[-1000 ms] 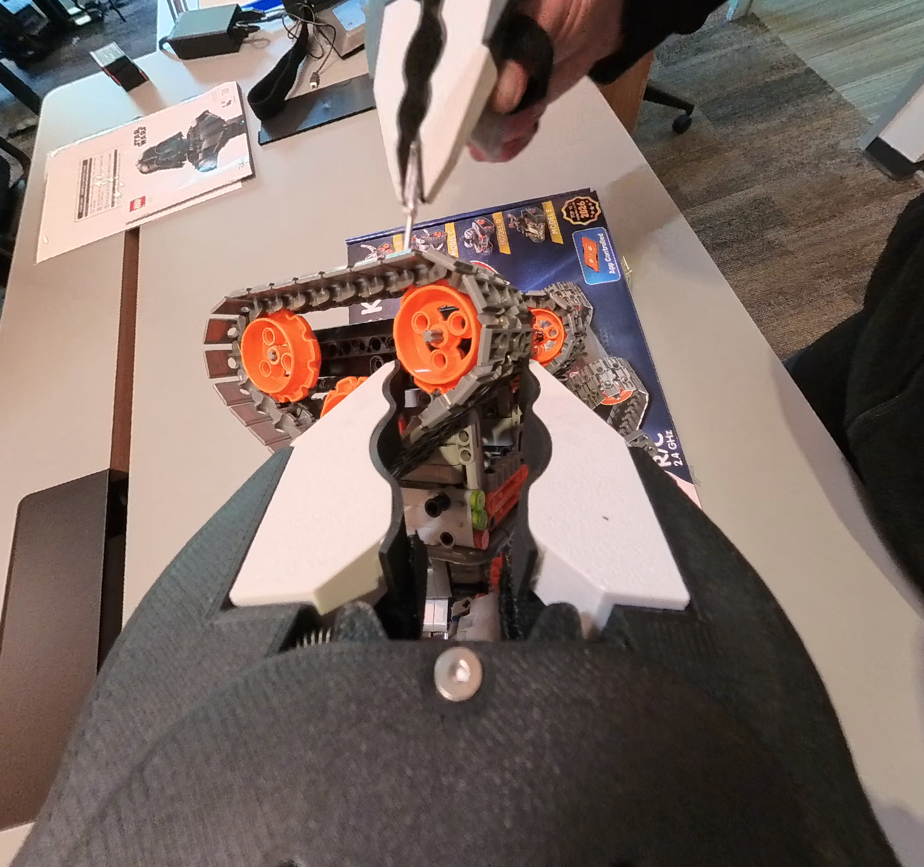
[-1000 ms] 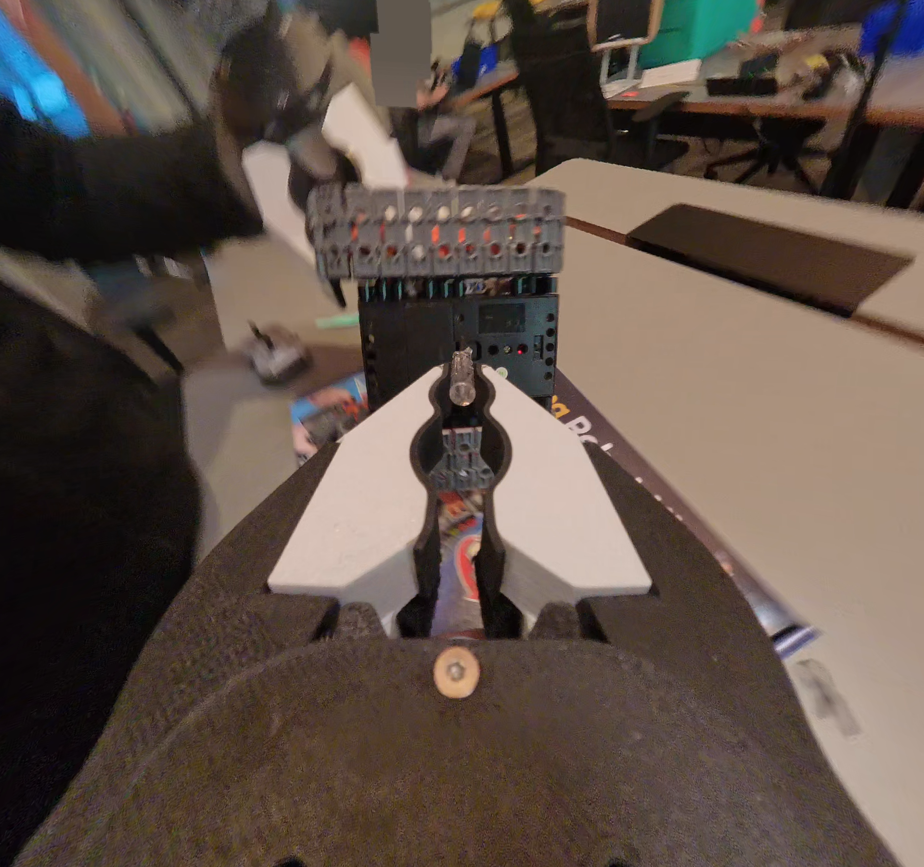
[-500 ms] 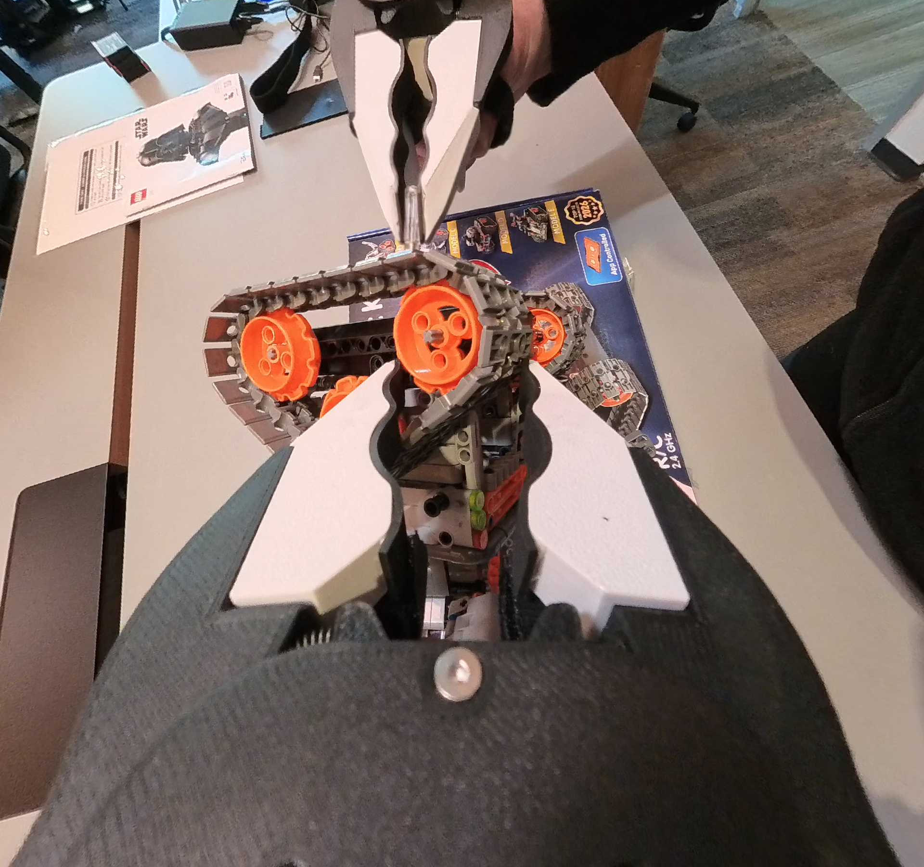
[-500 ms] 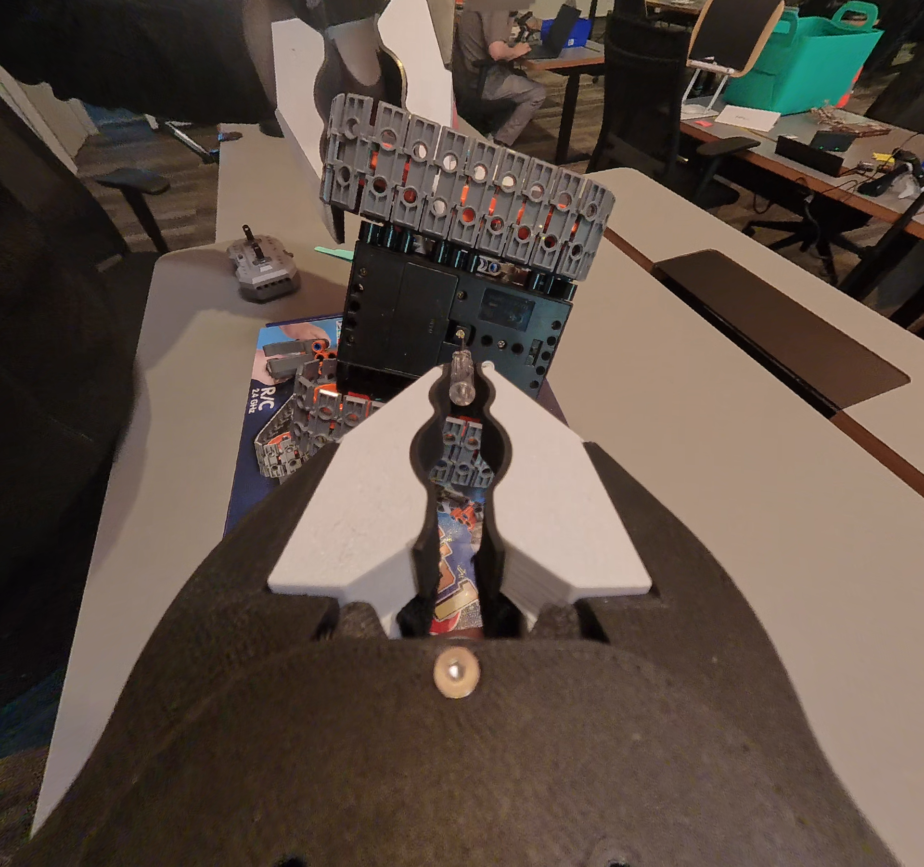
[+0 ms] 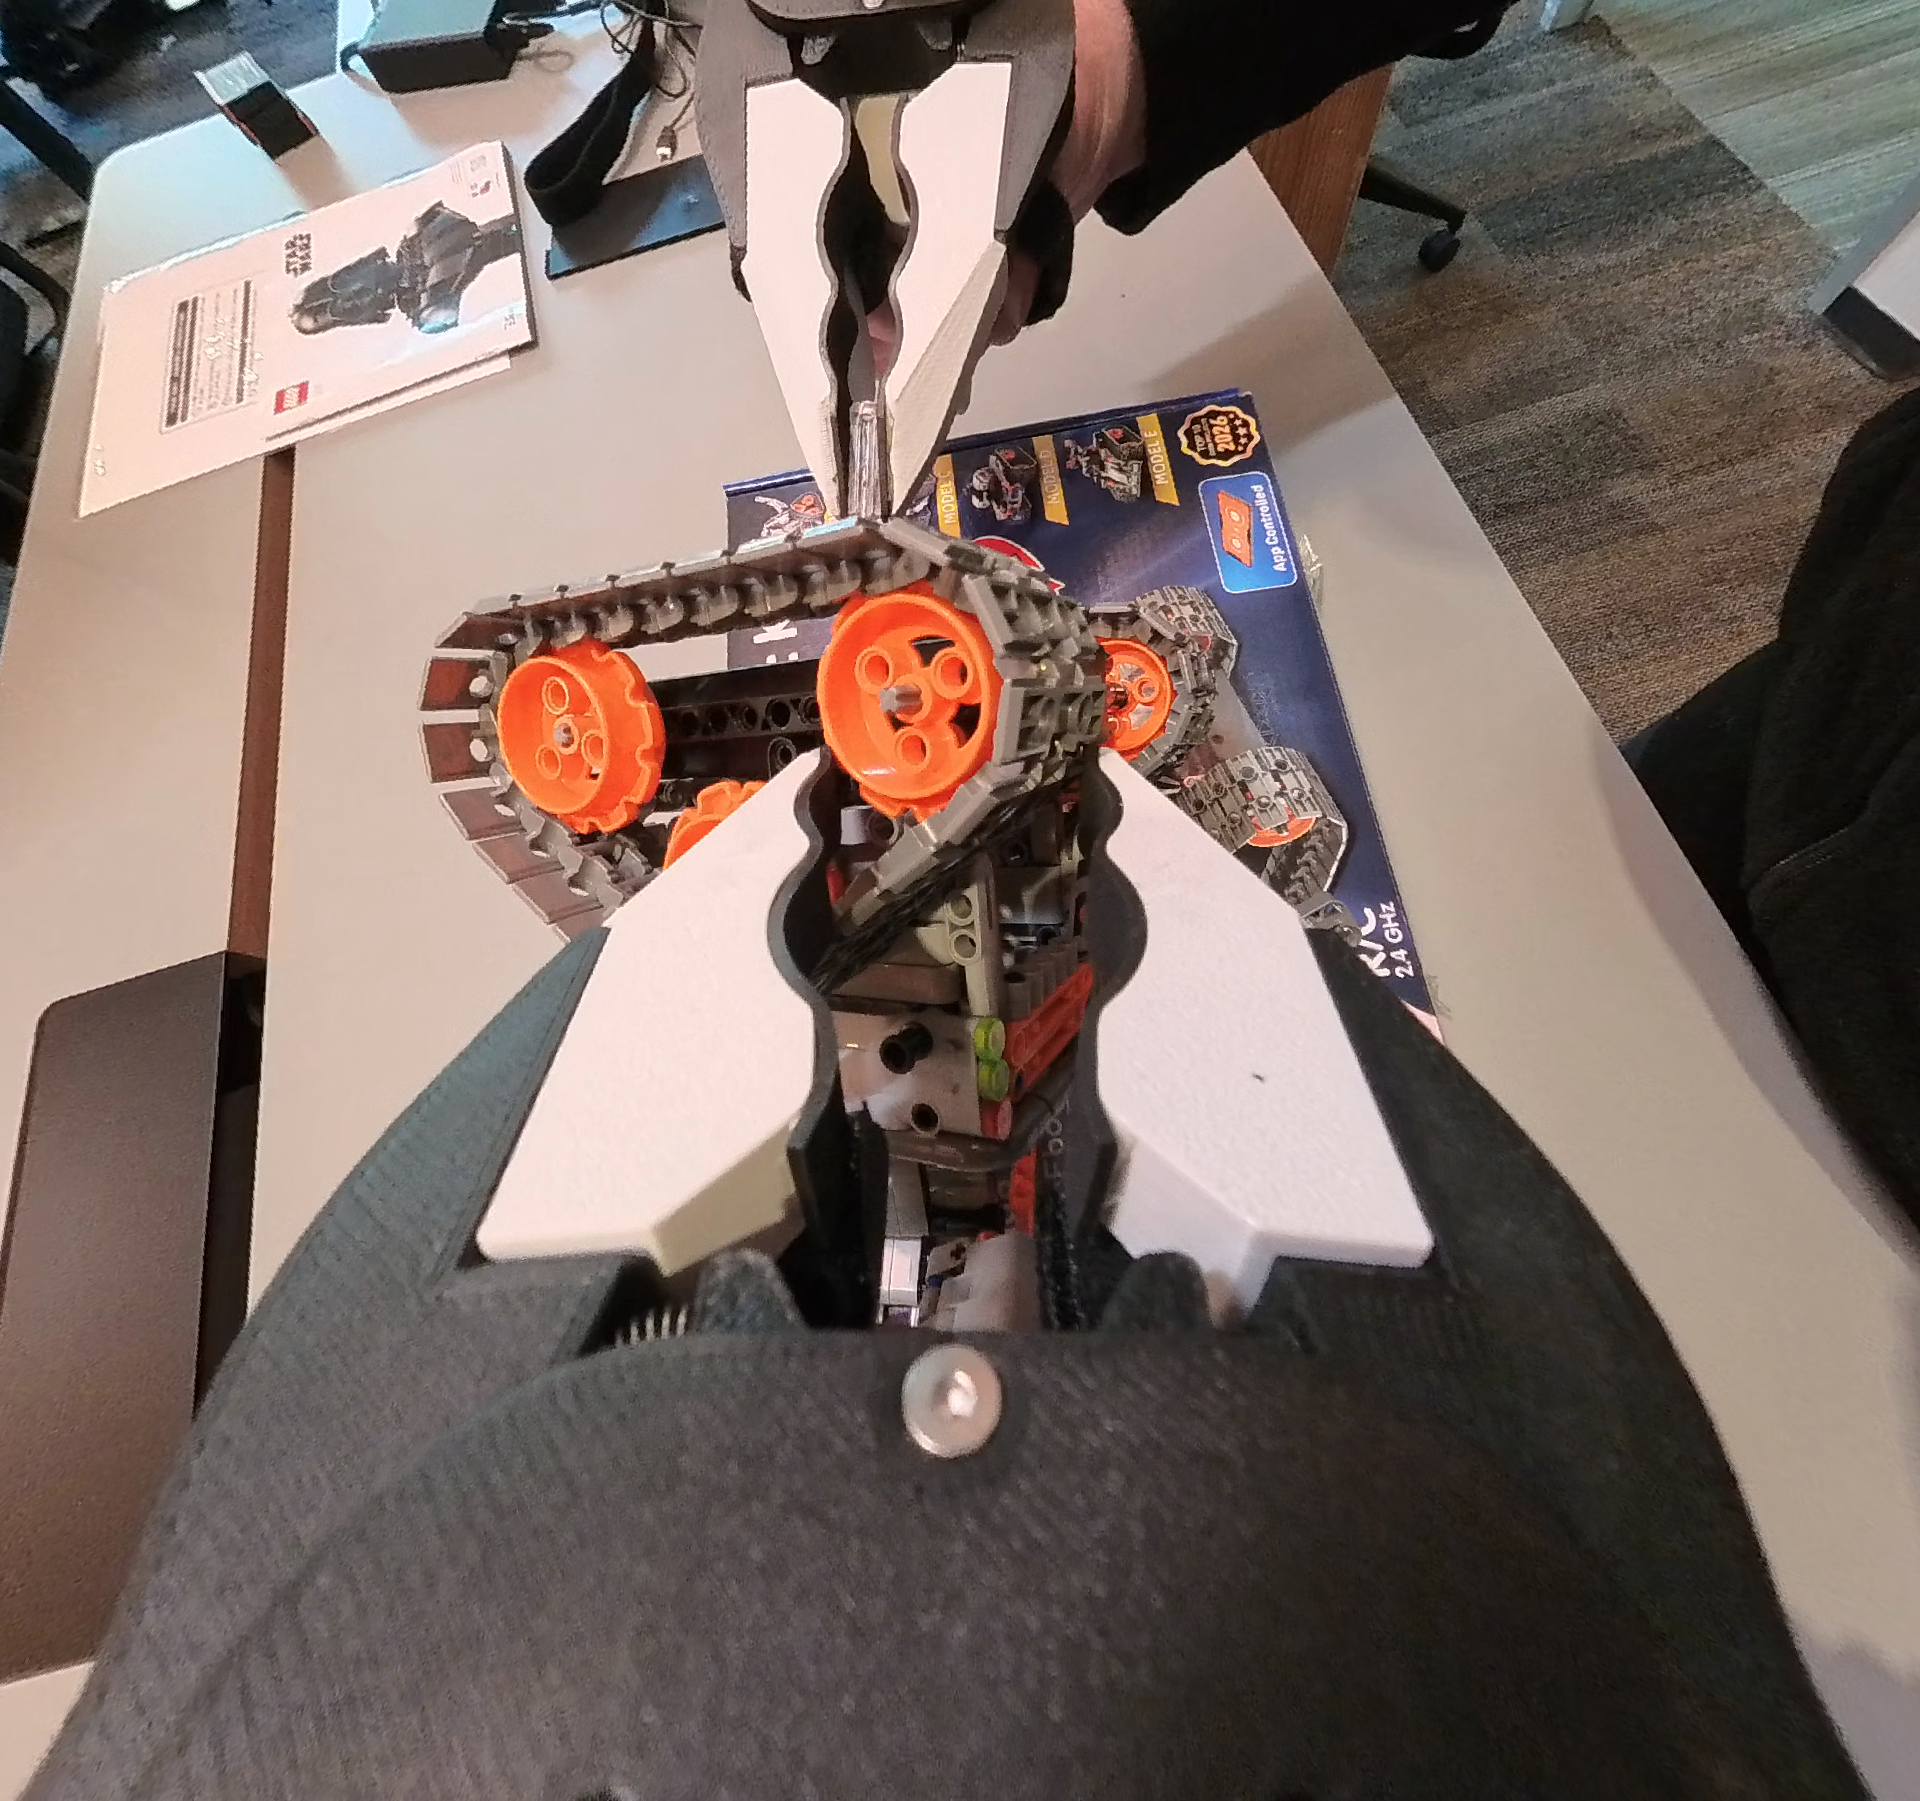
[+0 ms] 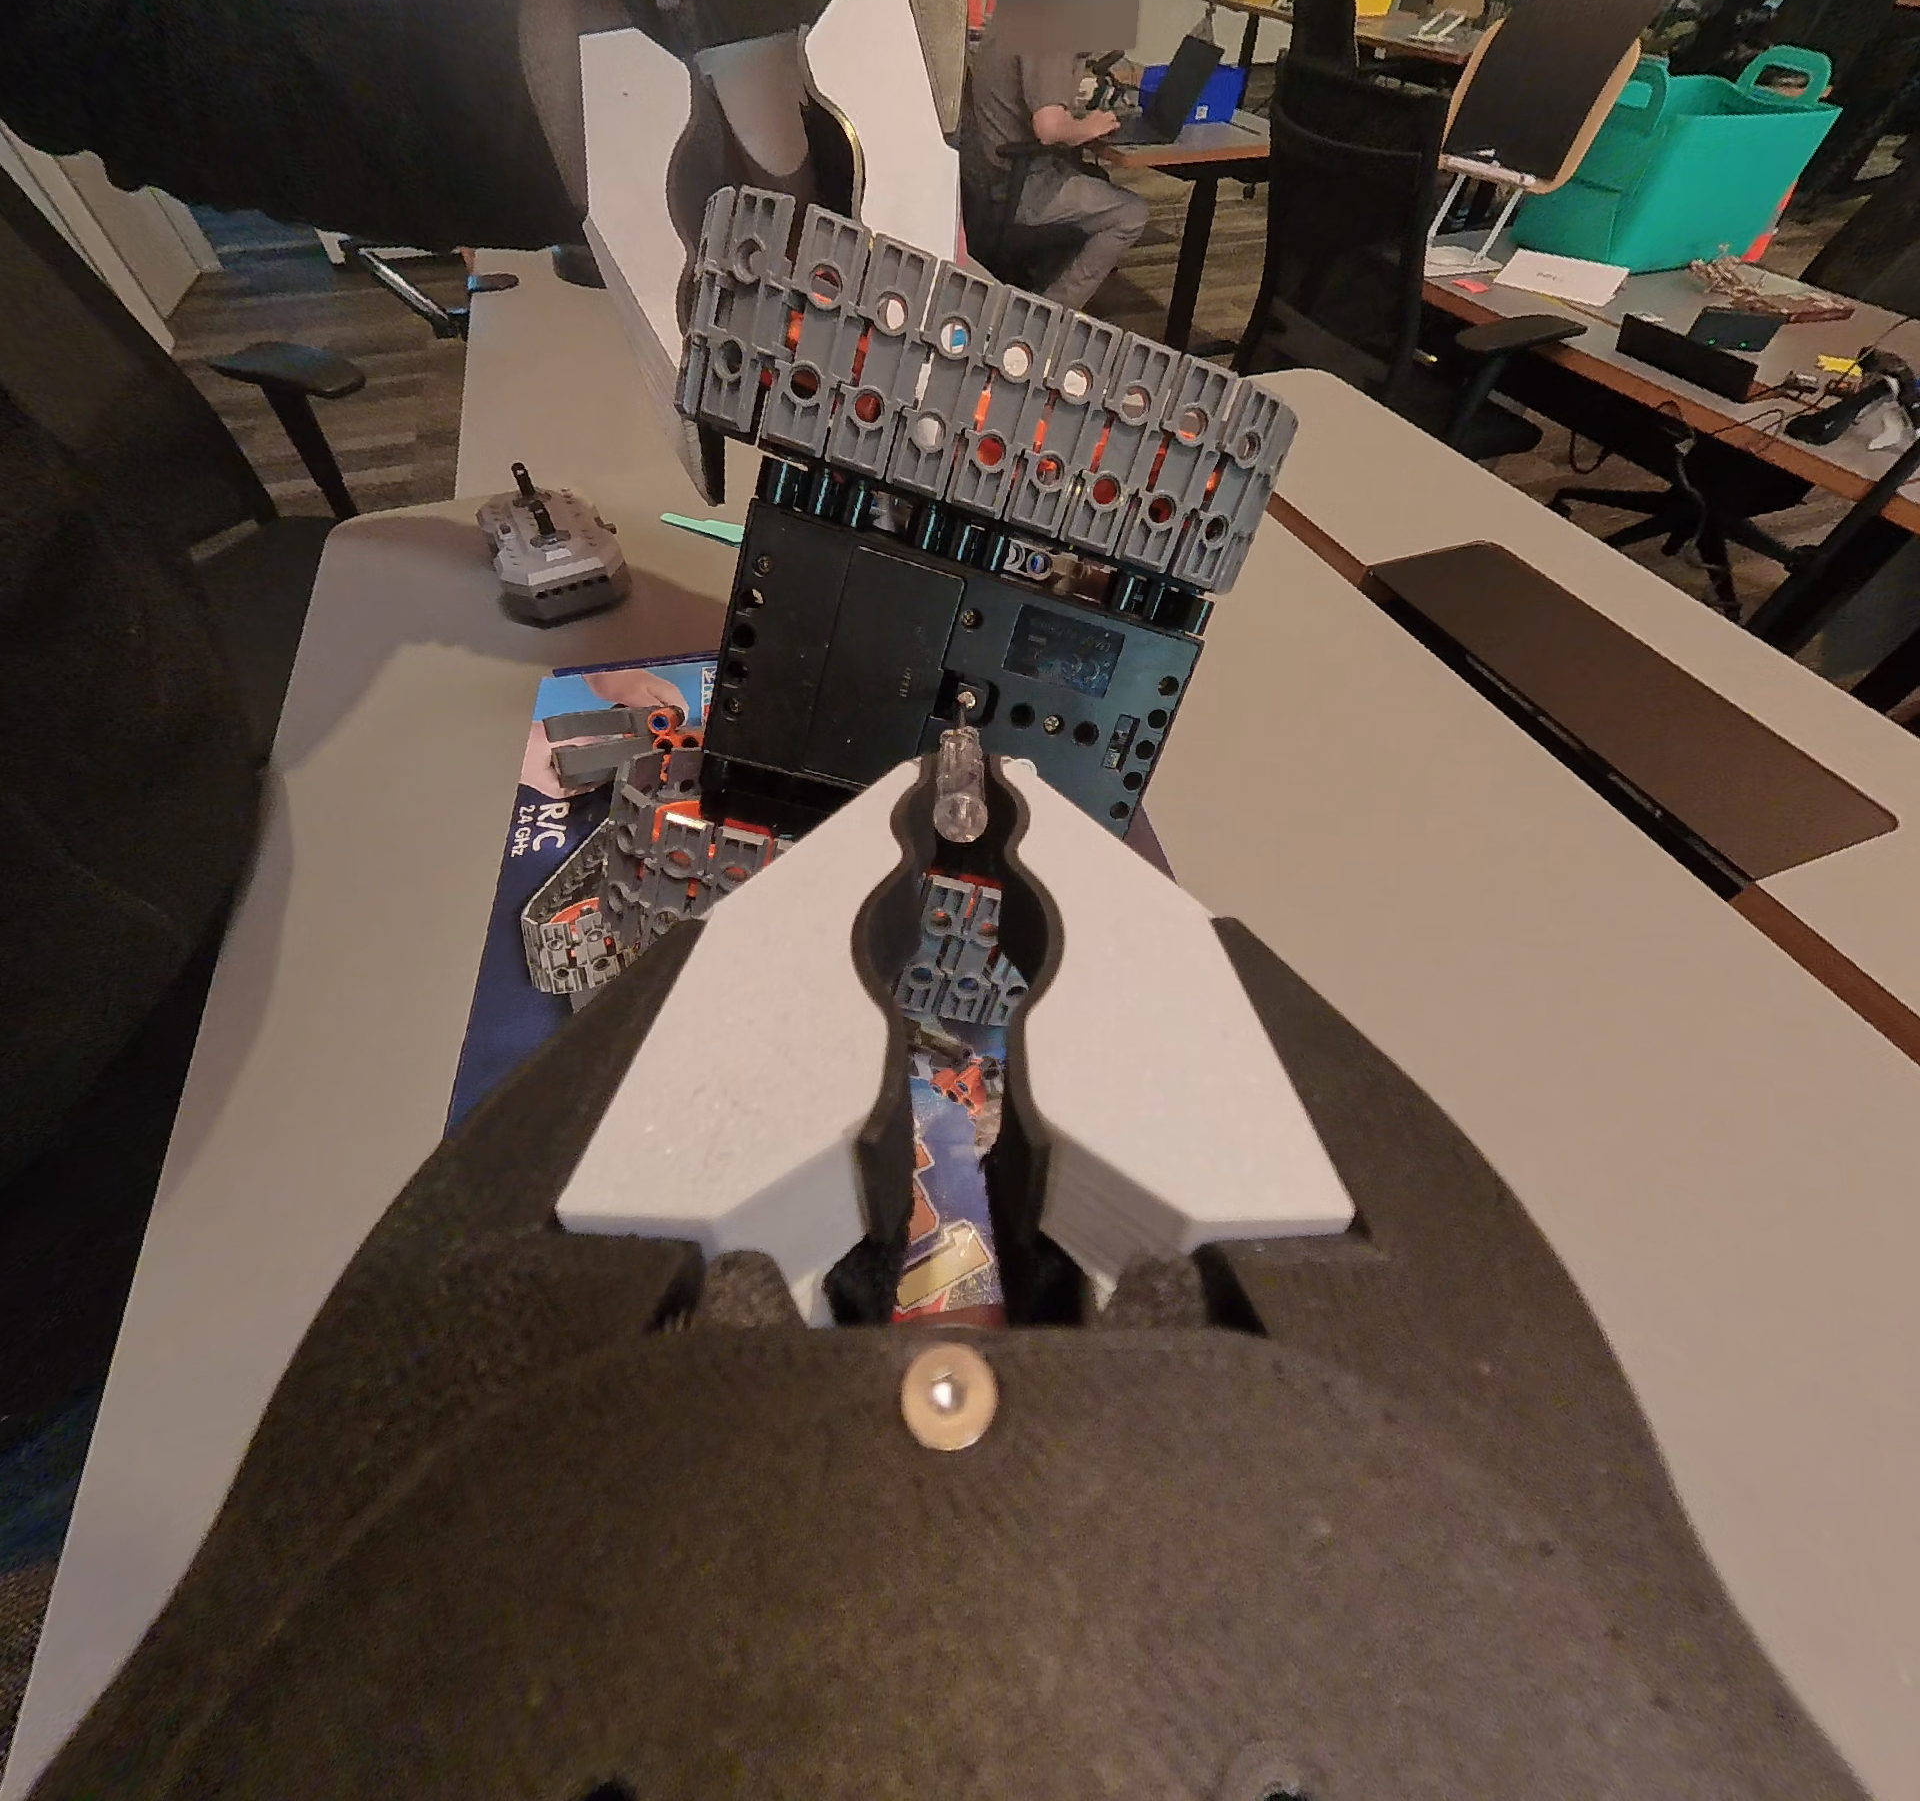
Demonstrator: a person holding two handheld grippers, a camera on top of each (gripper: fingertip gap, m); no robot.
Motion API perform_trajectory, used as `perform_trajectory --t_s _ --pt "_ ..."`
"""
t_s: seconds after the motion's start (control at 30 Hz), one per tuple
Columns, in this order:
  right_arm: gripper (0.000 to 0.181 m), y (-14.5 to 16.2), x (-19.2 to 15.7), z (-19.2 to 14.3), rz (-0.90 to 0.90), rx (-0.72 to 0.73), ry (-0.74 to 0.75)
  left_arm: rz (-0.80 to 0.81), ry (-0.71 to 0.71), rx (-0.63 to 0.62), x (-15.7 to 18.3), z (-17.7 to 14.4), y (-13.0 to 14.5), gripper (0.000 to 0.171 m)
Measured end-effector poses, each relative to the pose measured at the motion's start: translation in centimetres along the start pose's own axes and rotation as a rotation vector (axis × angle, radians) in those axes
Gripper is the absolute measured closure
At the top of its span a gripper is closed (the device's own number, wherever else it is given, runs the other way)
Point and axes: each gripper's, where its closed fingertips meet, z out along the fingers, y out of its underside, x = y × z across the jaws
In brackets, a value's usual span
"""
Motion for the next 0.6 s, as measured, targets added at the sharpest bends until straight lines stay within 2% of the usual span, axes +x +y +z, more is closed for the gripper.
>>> perform_trajectory --t_s 0.27,0.53,0.6 --pt "0.176 -0.15 0.03 0.10 -0.069 -0.031 -0.014 0.002 -0.001 -0.002 0.06 0.00 0.01 0.128" --pt "0.176 -0.66 -0.08 0.33 -0.465 -0.209 -0.054 0.004 0.004 -0.008 0.10 0.04 0.04 0.128" --pt "0.176 -0.73 -0.06 0.37 -0.491 -0.236 -0.082 0.004 0.004 -0.010 0.13 0.05 0.07 0.128"
